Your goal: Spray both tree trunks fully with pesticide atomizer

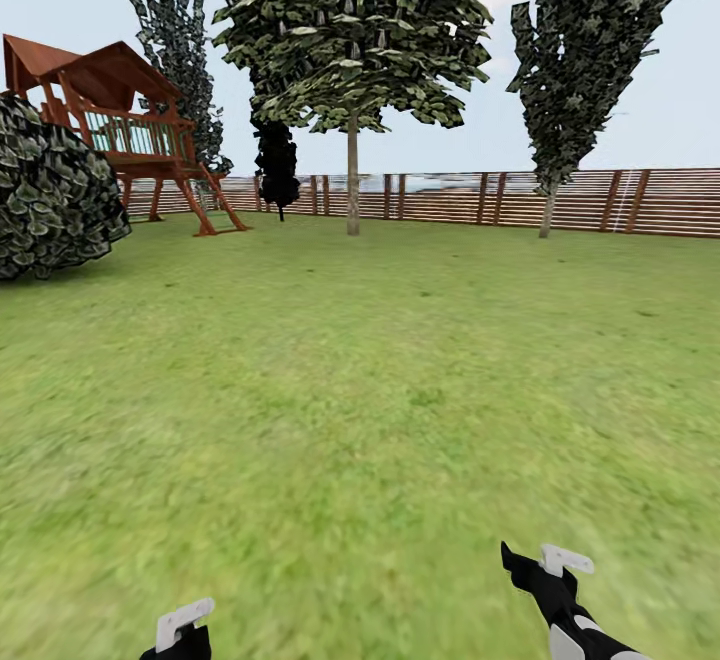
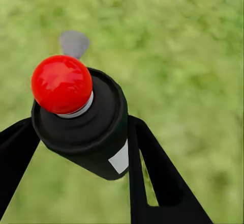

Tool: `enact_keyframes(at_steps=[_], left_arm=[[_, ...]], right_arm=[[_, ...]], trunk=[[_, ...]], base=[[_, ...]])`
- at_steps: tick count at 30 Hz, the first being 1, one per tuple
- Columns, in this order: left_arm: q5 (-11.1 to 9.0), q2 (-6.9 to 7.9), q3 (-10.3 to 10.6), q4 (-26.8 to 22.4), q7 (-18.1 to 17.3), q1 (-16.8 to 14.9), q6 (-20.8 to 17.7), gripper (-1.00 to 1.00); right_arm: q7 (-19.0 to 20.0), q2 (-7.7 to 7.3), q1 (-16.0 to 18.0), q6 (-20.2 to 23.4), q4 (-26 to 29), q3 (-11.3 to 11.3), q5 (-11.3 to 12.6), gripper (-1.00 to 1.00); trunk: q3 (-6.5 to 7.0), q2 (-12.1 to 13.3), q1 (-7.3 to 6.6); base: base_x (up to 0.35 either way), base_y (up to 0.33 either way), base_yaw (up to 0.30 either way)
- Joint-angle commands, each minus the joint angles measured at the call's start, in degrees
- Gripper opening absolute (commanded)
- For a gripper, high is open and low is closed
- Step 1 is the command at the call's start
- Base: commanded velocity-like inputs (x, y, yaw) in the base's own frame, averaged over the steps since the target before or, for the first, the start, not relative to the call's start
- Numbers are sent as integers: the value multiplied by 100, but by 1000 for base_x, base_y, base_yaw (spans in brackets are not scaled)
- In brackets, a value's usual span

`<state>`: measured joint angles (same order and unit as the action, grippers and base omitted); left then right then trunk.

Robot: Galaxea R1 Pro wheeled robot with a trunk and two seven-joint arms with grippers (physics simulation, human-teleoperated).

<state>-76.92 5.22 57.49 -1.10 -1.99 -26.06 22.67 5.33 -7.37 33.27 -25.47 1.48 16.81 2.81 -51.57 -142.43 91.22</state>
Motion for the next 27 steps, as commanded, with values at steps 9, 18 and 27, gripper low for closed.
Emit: enact_keyframes(at_steps=[9, 18, 27], left_arm=[[-60, -3, 35, -4, -21, -1, 10, -100], [-60, -1, 35, -4, -21, -2, 10, -100], [-60, -2, 35, -4, -21, -1, 10, -100]], right_arm=[[56, -1, 4, -19, -8, 42, 30, 100], [56, -1, 4, -19, -8, 42, 29, 100], [56, -1, 4, -19, -8, 42, 28, 100]], trunk=[[-6, -2, 2], [-6, -2, 2], [-6, -2, 2]], base=[[330, 0, 0], [330, 0, 0], [330, 0, 0]])
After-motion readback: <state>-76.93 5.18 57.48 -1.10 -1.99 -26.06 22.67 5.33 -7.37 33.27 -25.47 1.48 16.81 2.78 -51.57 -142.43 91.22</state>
